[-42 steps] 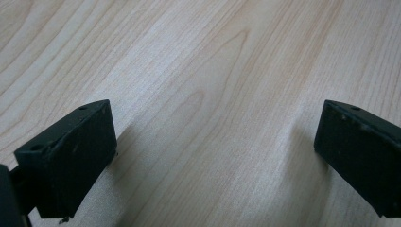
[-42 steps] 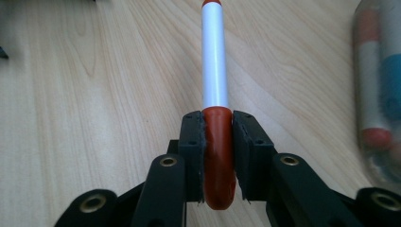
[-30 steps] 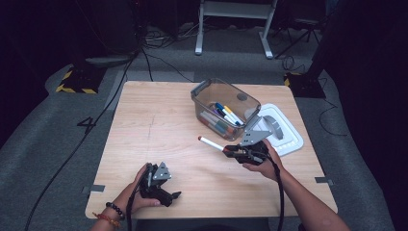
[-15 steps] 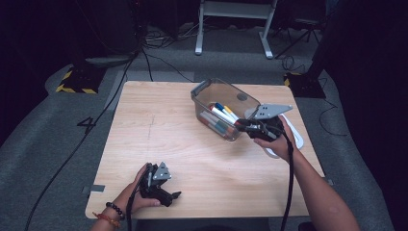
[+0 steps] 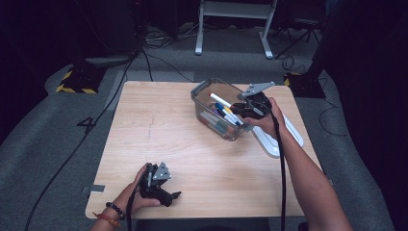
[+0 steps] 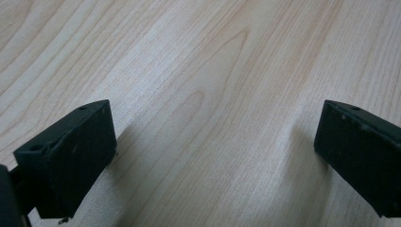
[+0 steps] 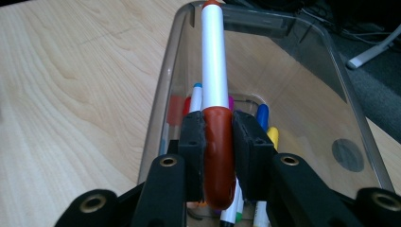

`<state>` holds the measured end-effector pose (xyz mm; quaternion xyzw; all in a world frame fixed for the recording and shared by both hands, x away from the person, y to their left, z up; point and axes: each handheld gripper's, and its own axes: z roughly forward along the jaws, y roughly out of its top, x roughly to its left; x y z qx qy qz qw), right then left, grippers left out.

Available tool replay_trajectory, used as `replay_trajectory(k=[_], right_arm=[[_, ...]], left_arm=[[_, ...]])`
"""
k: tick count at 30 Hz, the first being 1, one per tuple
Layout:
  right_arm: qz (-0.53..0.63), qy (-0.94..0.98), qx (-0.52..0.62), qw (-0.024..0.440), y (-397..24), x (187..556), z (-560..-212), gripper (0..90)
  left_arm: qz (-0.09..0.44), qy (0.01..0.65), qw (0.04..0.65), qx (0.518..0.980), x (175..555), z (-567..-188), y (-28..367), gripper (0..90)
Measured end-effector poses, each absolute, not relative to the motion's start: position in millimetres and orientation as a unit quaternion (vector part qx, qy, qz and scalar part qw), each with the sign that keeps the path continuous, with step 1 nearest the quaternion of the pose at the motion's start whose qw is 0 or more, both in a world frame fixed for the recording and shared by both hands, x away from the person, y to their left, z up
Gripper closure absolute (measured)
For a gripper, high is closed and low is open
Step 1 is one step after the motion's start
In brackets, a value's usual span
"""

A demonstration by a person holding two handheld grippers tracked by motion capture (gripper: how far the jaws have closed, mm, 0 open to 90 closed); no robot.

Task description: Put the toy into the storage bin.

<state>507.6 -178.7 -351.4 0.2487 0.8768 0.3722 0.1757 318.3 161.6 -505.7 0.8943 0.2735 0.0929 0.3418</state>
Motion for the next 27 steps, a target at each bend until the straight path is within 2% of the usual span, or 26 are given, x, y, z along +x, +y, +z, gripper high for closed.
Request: replay_trajectory(k=[8, 19, 27], right_arm=[[0.34, 0.888, 0.26, 0.166, -160, 530, -363, 75.1], [0.289, 0.909, 0.255, 0.158, -139, 540, -378, 75.1], [0.247, 0.924, 0.262, 0.132, -129, 553, -389, 75.1]], left_arm=[[0.093, 0.273, 0.342, 0.894, 318, -506, 162, 0.1], [0.093, 0.273, 0.342, 0.894, 318, -506, 162, 0.1], [0.093, 0.273, 0.342, 0.894, 318, -506, 162, 0.1]])
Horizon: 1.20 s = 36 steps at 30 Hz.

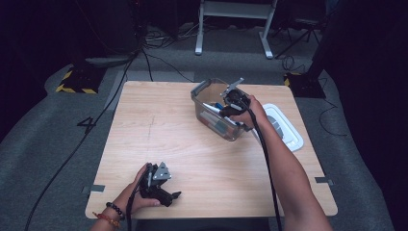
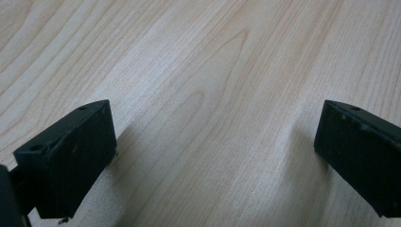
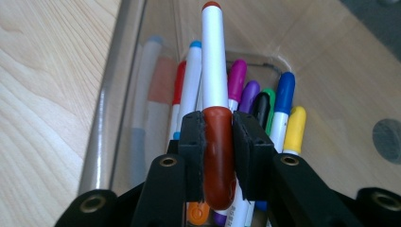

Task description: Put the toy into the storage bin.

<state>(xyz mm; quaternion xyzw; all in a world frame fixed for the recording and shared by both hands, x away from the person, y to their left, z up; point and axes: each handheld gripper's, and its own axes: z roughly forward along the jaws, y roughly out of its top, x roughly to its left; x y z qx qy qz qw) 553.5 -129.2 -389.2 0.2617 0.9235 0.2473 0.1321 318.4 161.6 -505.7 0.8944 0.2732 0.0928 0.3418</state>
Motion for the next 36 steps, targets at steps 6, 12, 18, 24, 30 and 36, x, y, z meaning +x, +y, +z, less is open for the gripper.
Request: replay_trajectory(k=[6, 12, 18, 24, 30, 36], right_arm=[[0.227, 0.932, 0.257, 0.115, -128, 554, -394, 74.3], [0.231, 0.928, 0.268, 0.118, -136, 552, -393, 56.4], [0.267, 0.911, 0.281, 0.139, -155, 544, -377, 44.3], [0.327, 0.88, 0.295, 0.178, -201, 518, -351, 39.3], [0.336, 0.868, 0.303, 0.205, -246, 498, -353, 39.3], [0.318, 0.848, 0.37, 0.209, -294, 502, -395, 40.2]], left_arm=[[0.092, 0.273, 0.343, 0.894, 318, -506, 162, 0.2], [0.092, 0.272, 0.343, 0.895, 319, -506, 162, 0.1], [0.092, 0.271, 0.343, 0.895, 319, -506, 162, 0.1], [0.092, 0.272, 0.343, 0.894, 319, -506, 161, 0.1], [0.092, 0.272, 0.343, 0.894, 319, -506, 161, 0.1], [0.094, 0.273, 0.342, 0.894, 319, -506, 161, 0.1]])
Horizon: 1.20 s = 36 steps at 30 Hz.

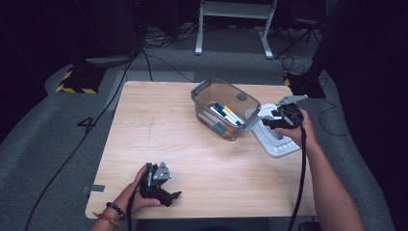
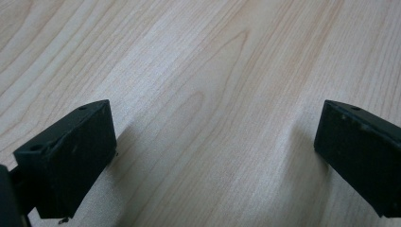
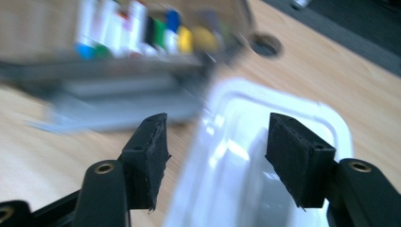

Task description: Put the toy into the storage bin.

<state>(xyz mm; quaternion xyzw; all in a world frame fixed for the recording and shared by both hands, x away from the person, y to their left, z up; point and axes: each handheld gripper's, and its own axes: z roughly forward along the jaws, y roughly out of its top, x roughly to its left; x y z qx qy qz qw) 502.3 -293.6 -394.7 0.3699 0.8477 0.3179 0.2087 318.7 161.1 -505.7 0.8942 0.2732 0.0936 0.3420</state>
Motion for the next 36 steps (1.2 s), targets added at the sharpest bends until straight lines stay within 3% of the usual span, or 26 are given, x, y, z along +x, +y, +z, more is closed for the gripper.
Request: replay_trajectory(k=[7, 13, 19, 36], right_arm=[[0.285, 0.831, 0.428, 0.212, -320, 524, -438, 43.3], [0.281, 0.829, 0.447, 0.185, -329, 534, -462, 50.3], [0.277, 0.836, 0.435, 0.186, -323, 536, -471, 63.4], [0.297, 0.835, 0.436, 0.158, -328, 528, -473, 65.3]], left_arm=[[0.094, 0.272, 0.342, 0.894, 319, -506, 161, 0.1], [0.094, 0.273, 0.342, 0.894, 319, -506, 161, 0.1], [0.094, 0.273, 0.342, 0.894, 319, -506, 161, 0.1], [0.094, 0.274, 0.342, 0.894, 319, -506, 161, 0.1]])
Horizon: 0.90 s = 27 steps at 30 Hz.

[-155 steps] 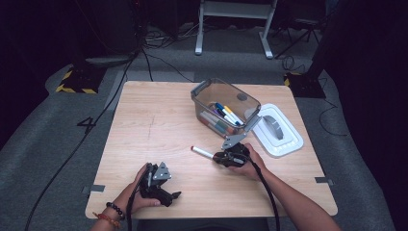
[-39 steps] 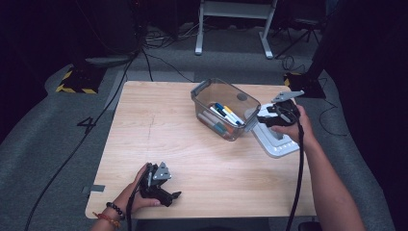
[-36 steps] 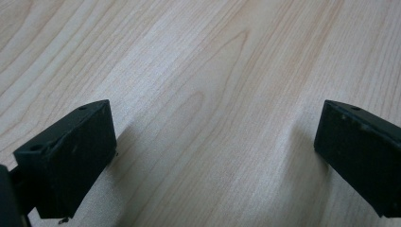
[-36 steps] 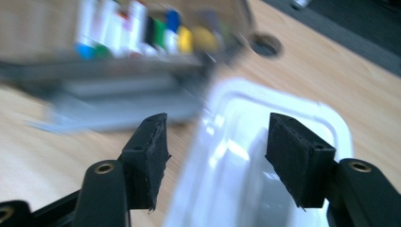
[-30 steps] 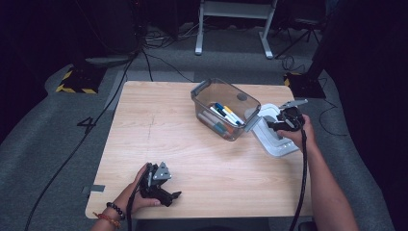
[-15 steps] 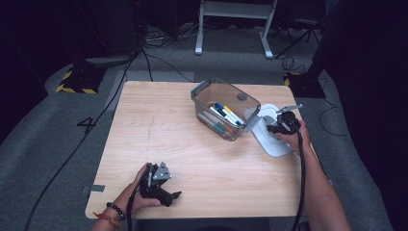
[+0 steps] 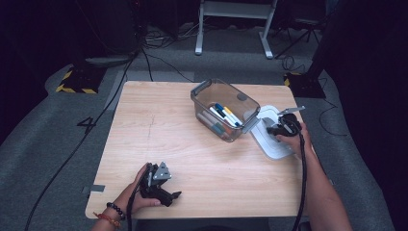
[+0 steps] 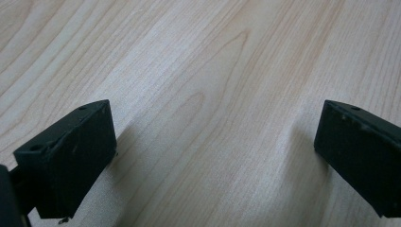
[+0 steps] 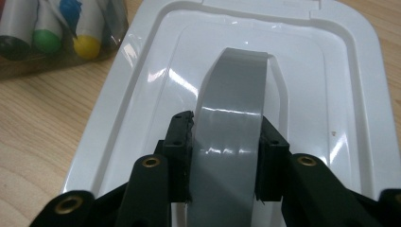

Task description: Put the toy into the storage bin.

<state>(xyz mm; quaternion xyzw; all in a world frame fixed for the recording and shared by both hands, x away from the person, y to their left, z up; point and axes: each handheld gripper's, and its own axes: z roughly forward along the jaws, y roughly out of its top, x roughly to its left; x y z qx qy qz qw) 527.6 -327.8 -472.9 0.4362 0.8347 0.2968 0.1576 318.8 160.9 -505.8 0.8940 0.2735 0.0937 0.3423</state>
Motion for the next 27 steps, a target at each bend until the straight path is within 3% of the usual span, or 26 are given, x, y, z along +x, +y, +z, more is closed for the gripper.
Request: replay_trajectory(k=[27], right_arm=[[0.302, 0.857, 0.397, 0.127, -307, 516, -472, 66.2]], left_arm=[[0.093, 0.27, 0.342, 0.895, 320, -506, 161, 0.1]])
